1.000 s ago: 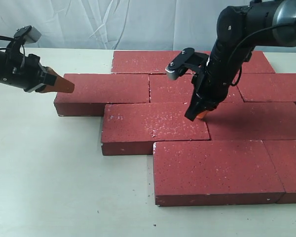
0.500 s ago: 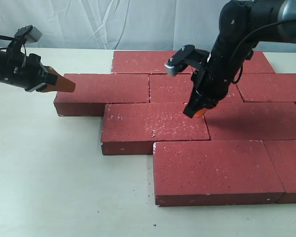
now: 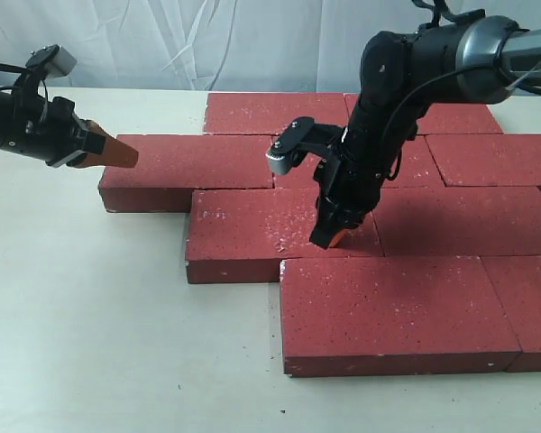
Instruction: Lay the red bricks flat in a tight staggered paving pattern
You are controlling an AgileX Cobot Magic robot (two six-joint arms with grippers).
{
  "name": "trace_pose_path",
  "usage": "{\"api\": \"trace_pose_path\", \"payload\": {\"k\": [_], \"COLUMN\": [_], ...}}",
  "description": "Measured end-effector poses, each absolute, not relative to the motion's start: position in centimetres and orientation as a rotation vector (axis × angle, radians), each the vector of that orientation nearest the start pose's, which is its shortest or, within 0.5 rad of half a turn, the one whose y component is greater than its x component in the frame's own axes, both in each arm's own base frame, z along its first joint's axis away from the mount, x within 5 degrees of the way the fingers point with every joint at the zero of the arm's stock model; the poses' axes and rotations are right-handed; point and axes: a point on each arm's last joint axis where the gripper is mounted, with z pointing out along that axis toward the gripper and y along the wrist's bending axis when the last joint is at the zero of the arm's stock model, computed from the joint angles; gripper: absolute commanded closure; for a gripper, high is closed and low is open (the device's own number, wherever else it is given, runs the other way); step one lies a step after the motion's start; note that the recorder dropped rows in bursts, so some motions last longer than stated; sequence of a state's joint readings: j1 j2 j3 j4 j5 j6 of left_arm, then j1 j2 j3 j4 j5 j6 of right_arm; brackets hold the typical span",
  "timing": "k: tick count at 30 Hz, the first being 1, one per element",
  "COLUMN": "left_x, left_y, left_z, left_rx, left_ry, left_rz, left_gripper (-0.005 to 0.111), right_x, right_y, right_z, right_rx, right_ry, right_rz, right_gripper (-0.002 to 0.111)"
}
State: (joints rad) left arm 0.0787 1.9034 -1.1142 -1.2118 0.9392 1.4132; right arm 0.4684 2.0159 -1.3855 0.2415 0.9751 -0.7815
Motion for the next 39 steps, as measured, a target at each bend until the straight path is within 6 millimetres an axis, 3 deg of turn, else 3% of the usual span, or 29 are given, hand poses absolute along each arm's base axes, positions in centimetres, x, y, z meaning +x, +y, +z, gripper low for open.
{"api": "trace_pose_path", "payload": {"k": [10,18,23,29,32,34,36,39], "left_x": [36.3,36.3,36.3,36.6,37.3,37.9,37.8,36.5], "left_y": [-4.0,-4.0,-4.1,-4.2,-4.8,-5.3,-4.3,-2.1], "left_z": [17.8,17.8,17.8,19.5,20.5,21.6,22.6,24.3], "left_rx": [0.62,0.62,0.609,0.525,0.393,0.373,0.4,0.359], "left_ry": [2.312,2.312,2.307,2.238,2.16,2.14,2.262,2.396], "left_rz": [-0.933,-0.933,-0.938,-0.963,-1.027,-0.957,-0.696,-0.356], "left_gripper": [0.107,0.107,0.107,0.107,0.107,0.107,0.107,0.107], "right_x": [34.1,33.9,34.5,36.7,36.7,36.2,35.4,35.3], "right_y": [19.3,19.6,19.5,20.2,19.9,19.0,17.1,12.8], "right_z": [17.0,21.6,23.1,24.3,24.2,24.2,24.9,26.9], "right_rx": [-1.594,-1.486,-1.432,-1.229,-1.282,-1.36,-1.405,-1.234], "right_ry": [2.609,2.517,2.413,2.202,2.193,2.25,2.368,2.523], "right_rz": [0.291,0.331,0.254,0.192,0.132,0.042,-0.139,-0.304], "right_gripper": [0.109,0.109,0.109,0.109,0.109,0.109,0.109,0.109]}}
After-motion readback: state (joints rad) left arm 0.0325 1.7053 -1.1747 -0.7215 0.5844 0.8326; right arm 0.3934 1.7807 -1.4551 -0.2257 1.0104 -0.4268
